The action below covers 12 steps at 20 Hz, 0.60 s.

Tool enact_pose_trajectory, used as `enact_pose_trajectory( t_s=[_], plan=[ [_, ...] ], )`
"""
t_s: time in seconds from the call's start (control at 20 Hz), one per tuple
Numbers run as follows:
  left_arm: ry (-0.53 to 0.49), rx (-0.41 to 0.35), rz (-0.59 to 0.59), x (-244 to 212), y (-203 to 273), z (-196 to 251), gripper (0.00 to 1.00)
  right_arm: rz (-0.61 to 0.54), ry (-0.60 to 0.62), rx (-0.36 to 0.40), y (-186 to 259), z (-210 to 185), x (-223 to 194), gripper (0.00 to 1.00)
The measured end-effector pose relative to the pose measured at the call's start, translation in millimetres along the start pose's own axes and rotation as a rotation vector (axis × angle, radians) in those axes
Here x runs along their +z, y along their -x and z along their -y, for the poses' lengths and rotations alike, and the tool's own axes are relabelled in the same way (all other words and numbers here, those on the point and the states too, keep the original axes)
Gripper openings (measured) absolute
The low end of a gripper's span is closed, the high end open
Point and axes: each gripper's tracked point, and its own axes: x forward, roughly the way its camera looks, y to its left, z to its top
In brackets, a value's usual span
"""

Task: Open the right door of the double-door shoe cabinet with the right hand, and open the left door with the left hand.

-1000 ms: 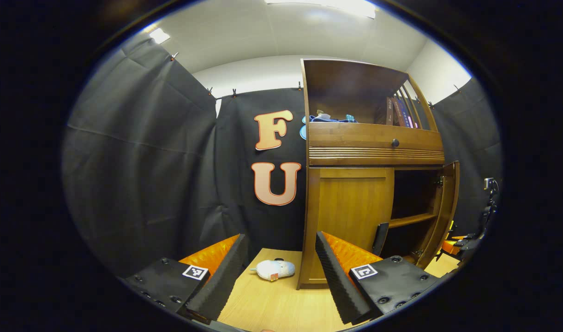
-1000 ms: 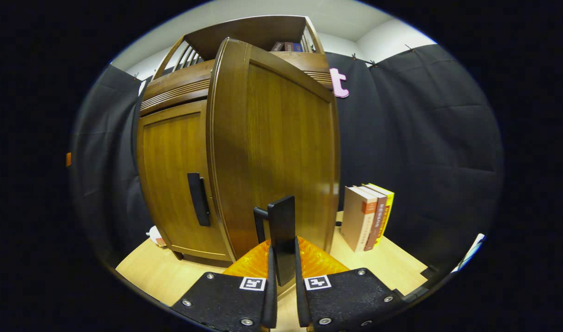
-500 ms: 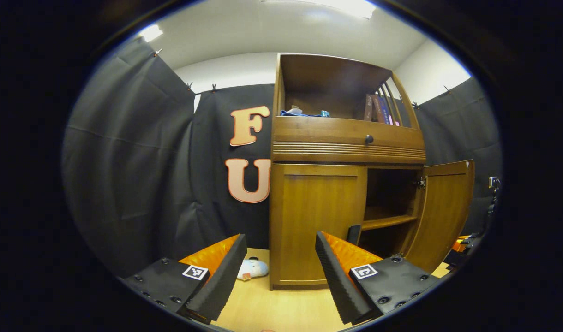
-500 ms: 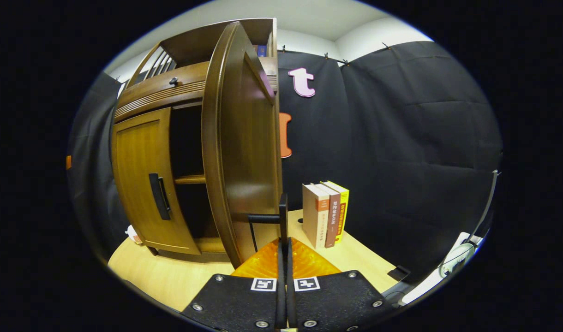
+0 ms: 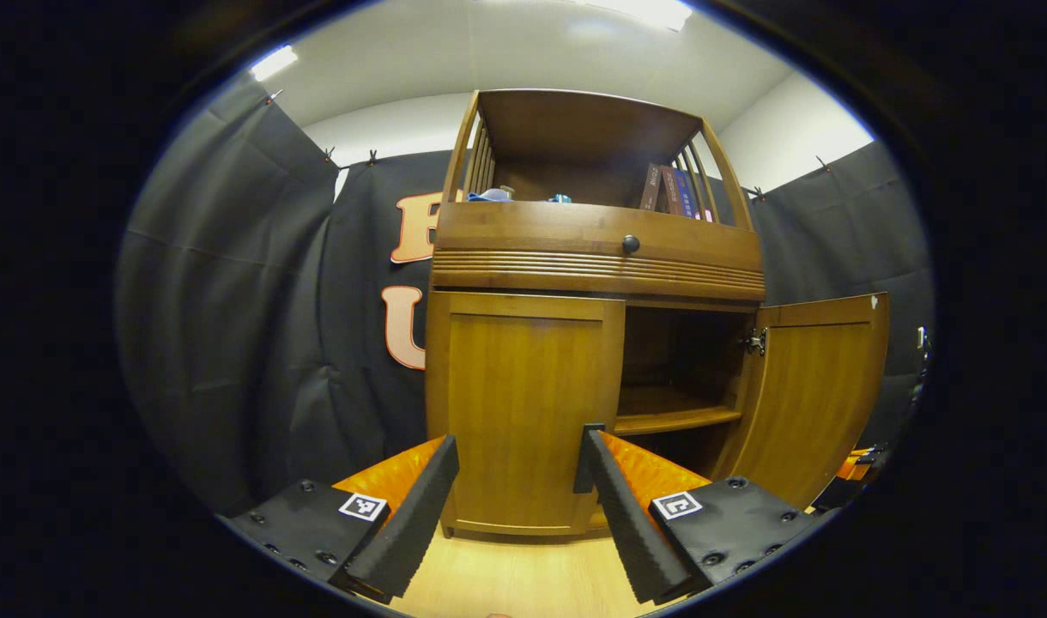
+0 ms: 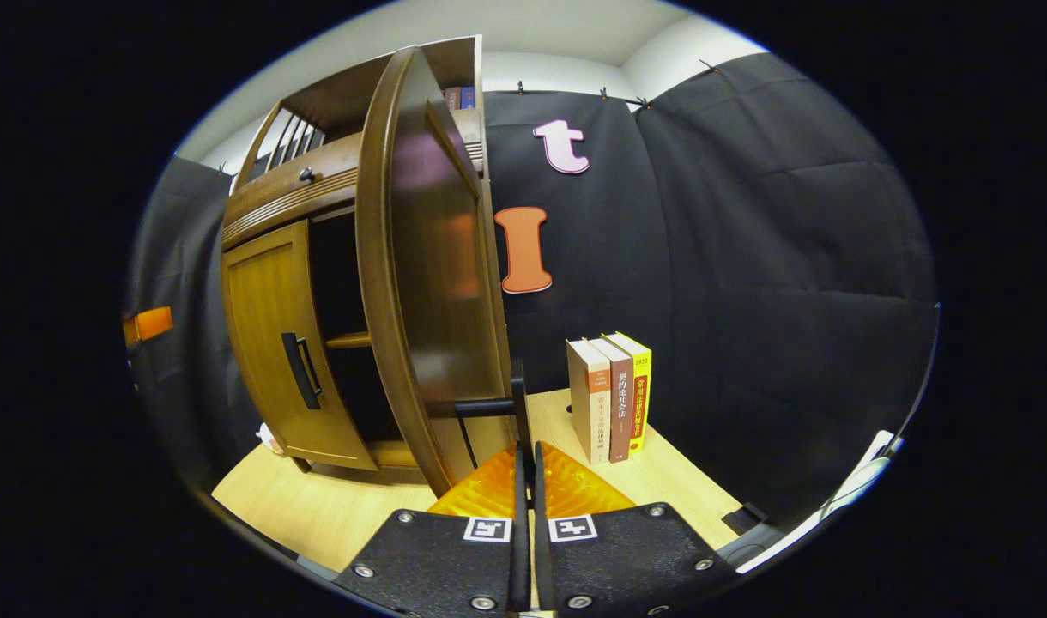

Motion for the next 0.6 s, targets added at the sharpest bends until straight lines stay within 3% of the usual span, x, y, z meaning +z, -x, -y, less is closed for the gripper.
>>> enact_pose_trajectory(
  t_s=[0.05,0.3,0.35,0.4,0.45,0.5,0.6],
  plan=[
    [0.0,0.003,0.001,-2,-4,7,0.93,0.0,-0.01,0.004,2,7,1,0.02],
    [0.001,0.012,0.005,-11,-24,34,0.93,0.012,-0.032,-0.017,19,50,9,0.01],
    [-0.002,0.01,0.008,-13,-29,40,0.93,0.015,-0.039,-0.022,24,56,10,0.02],
    [-0.006,0.007,0.01,-15,-36,45,0.93,0.019,-0.032,-0.036,28,64,11,0.14],
    [-0.01,0.006,0.012,-19,-44,49,0.93,0.024,-0.025,-0.049,33,72,12,0.14],
    [-0.014,0.007,0.012,-23,-51,53,0.96,0.025,-0.021,-0.055,36,76,12,0.06],
    [-0.012,0.0,0.003,-34,-66,63,0.93,0.02,-0.01,-0.072,44,84,10,0.12]
  ],
)
